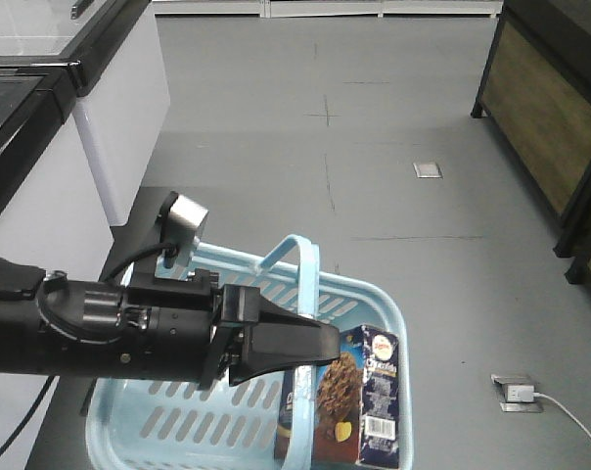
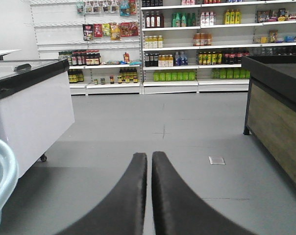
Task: Left arm holds basket, right arm returns cookies
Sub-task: 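Hold the basket up with the left gripper while the base starts driving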
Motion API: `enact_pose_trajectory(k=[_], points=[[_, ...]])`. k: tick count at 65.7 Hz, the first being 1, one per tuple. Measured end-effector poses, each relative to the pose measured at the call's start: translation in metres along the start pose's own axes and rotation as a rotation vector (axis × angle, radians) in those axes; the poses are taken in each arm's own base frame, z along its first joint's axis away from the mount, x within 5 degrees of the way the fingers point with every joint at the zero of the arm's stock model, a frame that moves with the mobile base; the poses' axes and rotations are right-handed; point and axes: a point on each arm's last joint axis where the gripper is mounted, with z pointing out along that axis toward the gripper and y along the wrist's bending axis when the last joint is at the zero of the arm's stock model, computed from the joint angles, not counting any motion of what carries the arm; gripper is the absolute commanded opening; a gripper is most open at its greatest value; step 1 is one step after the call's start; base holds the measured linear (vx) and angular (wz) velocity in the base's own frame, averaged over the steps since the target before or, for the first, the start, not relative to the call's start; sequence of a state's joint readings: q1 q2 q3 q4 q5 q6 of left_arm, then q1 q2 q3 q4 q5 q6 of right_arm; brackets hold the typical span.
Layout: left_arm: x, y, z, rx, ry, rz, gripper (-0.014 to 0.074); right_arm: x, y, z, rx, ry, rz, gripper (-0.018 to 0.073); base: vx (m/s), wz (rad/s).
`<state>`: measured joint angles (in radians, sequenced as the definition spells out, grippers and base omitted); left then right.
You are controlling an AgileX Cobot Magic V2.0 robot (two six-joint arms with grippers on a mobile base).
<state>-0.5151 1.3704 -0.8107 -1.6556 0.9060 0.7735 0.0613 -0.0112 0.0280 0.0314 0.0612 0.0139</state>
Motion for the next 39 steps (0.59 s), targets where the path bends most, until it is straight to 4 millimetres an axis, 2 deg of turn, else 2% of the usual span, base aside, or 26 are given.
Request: enact_pose_trajectory(k=[39], points=[[-0.0033, -0.0041, 0.0033, 0.012, 0.001, 0.01, -0.0003, 0.0, 0.0, 0.0, 0.0, 0.0, 0.0, -0.0011, 0.0, 0.0]])
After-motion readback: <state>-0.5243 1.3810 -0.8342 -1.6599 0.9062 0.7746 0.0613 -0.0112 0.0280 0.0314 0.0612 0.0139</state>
